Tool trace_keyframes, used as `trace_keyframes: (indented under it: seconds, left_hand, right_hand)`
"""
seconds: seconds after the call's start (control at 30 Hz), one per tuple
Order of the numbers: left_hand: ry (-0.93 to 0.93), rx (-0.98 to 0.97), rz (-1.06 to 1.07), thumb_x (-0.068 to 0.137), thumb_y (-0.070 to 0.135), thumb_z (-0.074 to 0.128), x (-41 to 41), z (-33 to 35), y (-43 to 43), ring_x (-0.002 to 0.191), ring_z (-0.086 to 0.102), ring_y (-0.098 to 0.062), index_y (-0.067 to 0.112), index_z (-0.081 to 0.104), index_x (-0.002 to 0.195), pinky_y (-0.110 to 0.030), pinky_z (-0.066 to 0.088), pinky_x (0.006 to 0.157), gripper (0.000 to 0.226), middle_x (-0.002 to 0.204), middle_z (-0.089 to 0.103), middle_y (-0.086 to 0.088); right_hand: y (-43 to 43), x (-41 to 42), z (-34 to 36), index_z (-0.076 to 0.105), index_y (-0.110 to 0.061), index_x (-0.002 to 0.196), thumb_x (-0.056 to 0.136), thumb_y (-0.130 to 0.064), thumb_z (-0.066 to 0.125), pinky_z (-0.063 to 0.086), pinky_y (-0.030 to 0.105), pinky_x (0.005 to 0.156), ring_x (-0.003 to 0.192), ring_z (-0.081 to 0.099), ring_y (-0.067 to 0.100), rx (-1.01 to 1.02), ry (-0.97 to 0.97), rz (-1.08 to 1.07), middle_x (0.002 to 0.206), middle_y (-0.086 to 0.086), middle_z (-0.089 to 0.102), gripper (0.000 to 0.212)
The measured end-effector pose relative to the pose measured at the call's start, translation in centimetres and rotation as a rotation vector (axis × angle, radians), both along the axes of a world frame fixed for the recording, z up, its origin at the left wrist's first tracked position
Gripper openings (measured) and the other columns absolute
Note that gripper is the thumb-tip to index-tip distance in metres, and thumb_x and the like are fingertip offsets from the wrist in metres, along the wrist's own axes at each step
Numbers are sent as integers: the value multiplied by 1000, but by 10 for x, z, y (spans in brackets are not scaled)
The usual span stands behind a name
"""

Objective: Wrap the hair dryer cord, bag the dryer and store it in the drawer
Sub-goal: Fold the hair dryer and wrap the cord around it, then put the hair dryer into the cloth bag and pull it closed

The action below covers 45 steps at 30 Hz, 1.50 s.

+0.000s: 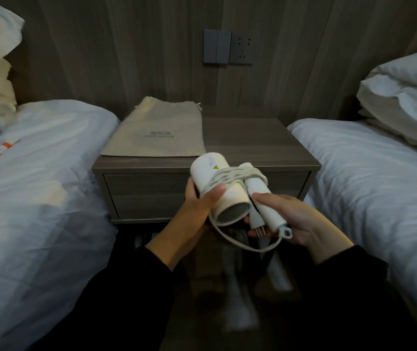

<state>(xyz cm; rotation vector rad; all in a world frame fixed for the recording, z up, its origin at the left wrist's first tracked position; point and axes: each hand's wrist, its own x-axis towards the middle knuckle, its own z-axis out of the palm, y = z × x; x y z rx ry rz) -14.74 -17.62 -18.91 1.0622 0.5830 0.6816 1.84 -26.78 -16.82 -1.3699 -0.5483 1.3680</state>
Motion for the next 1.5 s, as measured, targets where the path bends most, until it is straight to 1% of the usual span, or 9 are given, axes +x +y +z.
trace_keyframes:
  seconds: [0.37,0.53,0.63,0.77,1.0,1.17,1.3,1.37,1.5]
  left_hand:
    - [-7,117,-41,68,25,69,-3,23,19,108,63,-22,28,30,145,-37,55,80,86,131,58,-8]
    - [32,270,437,92,17,54,3,49,61,97,65,-22,9,54,126,-33,51,87,35,107,66,-9]
    - [560,772,505,93,22,49,15,44,98,120,54,-22,13,59,126,-32,36,106,35,125,62,-6]
    - [1220,1379,111,97,38,35,31,21,114,135,34,-30,21,40,140,-37,26,111,47,148,40,-7]
    - [788,1204,-21,94,32,50,-6,35,109,127,47,-8,18,69,115,-13,27,102,31,131,60,3]
    - [916,1014,370,97,37,39,-30,49,122,88,65,-21,15,69,77,-32,46,89,43,93,73,-7]
    - [1464,1104,432,95,43,32,-21,59,135,119,51,-30,21,52,118,-54,26,108,37,116,61,-9]
    - [1371,1125,276,95,47,30,0,58,131,140,25,-32,26,26,144,-54,17,112,53,151,33,-5]
    - [1192,1223,-130,96,54,23,43,44,99,145,10,-29,37,18,147,-52,11,116,54,159,15,5]
  right_hand:
    - [9,-5,17,59,1,98,89,-20,57,56,35,51,53,65,21,122,11,-118,63,16,68,23]
    - [26,10,36,62,5,98,85,-21,61,57,34,51,56,64,23,210,-100,-236,65,18,66,29]
    - [33,20,40,61,3,103,85,-22,61,56,34,52,58,65,22,225,-75,-273,72,18,66,31]
    - [41,28,42,61,-3,91,86,-20,59,56,34,50,63,62,24,213,16,-303,74,17,64,18]
    - [37,31,46,60,-6,92,89,-19,56,56,31,47,62,61,21,214,50,-327,76,14,63,14]
    - [28,34,48,57,-11,93,91,-20,52,53,29,48,70,60,22,193,70,-336,82,12,63,11]
    - [23,34,48,57,-13,91,91,-20,52,53,32,50,71,60,21,190,47,-355,83,13,63,8]
    - [22,36,48,57,-13,93,91,-21,51,53,30,47,69,60,21,214,47,-354,81,13,62,10]
    - [21,39,50,57,-13,95,92,-21,50,54,28,45,68,60,19,256,111,-379,79,10,61,11]
